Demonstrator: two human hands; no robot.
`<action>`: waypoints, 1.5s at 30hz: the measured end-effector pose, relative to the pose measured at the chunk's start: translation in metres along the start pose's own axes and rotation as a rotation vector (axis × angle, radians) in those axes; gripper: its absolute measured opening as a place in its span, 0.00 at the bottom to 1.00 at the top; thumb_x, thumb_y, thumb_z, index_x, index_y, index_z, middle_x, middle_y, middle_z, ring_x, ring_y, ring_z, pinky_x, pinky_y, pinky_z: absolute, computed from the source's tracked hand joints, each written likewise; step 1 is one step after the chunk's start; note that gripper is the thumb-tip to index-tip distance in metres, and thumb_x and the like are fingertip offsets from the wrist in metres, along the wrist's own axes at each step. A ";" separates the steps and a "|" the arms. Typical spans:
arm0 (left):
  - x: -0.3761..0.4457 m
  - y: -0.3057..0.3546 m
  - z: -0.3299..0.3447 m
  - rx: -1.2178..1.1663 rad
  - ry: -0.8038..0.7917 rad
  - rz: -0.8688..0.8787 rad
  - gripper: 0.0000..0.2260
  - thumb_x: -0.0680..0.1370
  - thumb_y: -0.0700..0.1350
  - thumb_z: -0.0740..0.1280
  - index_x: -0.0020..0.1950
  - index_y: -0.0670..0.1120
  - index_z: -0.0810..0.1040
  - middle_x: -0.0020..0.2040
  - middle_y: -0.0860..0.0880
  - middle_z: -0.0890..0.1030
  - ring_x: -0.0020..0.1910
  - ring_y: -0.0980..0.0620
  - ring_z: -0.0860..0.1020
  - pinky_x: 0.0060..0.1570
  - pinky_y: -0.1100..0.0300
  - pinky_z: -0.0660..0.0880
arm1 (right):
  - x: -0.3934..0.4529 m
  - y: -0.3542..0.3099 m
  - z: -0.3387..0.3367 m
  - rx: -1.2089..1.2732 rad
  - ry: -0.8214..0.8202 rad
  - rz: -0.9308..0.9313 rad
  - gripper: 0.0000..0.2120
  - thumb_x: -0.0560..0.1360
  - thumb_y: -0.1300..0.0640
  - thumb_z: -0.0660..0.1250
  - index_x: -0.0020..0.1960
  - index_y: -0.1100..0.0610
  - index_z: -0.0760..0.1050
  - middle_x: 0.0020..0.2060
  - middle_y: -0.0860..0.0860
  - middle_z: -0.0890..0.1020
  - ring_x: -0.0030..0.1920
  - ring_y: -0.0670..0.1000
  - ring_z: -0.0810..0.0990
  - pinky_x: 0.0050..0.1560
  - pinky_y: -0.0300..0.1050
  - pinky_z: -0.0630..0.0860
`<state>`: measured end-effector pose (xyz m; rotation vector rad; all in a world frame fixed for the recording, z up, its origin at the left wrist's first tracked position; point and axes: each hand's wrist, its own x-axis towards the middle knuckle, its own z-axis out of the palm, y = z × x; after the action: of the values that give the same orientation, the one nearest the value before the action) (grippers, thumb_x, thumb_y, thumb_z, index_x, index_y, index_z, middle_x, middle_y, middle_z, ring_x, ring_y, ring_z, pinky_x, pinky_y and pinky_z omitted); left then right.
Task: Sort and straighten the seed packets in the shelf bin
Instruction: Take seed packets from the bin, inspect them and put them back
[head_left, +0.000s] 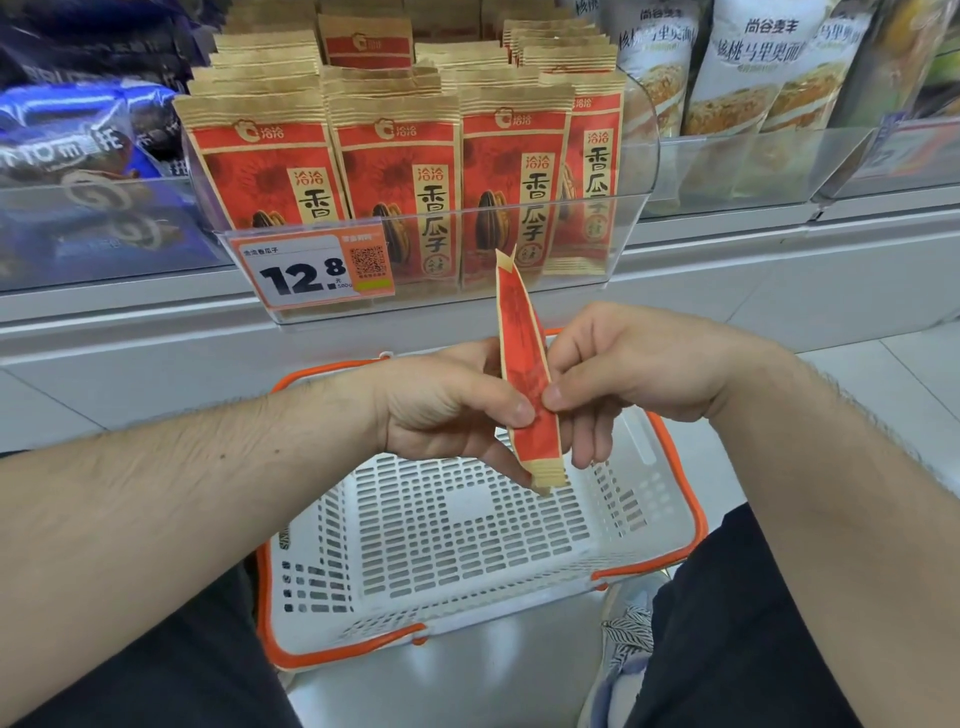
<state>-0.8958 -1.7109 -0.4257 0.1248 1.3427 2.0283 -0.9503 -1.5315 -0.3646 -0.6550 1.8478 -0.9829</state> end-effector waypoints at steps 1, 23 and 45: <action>-0.001 0.000 0.000 -0.001 -0.002 -0.001 0.16 0.62 0.37 0.71 0.50 0.42 0.81 0.42 0.42 0.85 0.41 0.47 0.85 0.40 0.51 0.83 | 0.001 0.000 0.000 -0.003 0.001 0.003 0.11 0.78 0.69 0.62 0.41 0.69 0.80 0.33 0.61 0.83 0.28 0.52 0.82 0.31 0.43 0.80; -0.001 0.002 -0.009 -0.096 0.016 -0.060 0.27 0.67 0.33 0.74 0.65 0.40 0.75 0.57 0.38 0.82 0.54 0.42 0.83 0.63 0.40 0.75 | 0.015 0.019 -0.007 -0.073 0.375 0.075 0.19 0.66 0.45 0.77 0.38 0.56 0.72 0.29 0.48 0.79 0.32 0.49 0.78 0.36 0.45 0.77; 0.006 0.024 0.000 -0.097 0.676 0.345 0.06 0.79 0.36 0.66 0.49 0.45 0.82 0.41 0.48 0.86 0.39 0.53 0.83 0.38 0.56 0.82 | 0.020 0.010 -0.004 0.065 0.655 -0.113 0.16 0.82 0.57 0.60 0.42 0.66 0.77 0.32 0.59 0.82 0.23 0.46 0.73 0.29 0.42 0.71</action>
<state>-0.9122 -1.7128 -0.4070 -0.4417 1.7020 2.5534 -0.9629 -1.5404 -0.3813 -0.4241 2.3418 -1.4477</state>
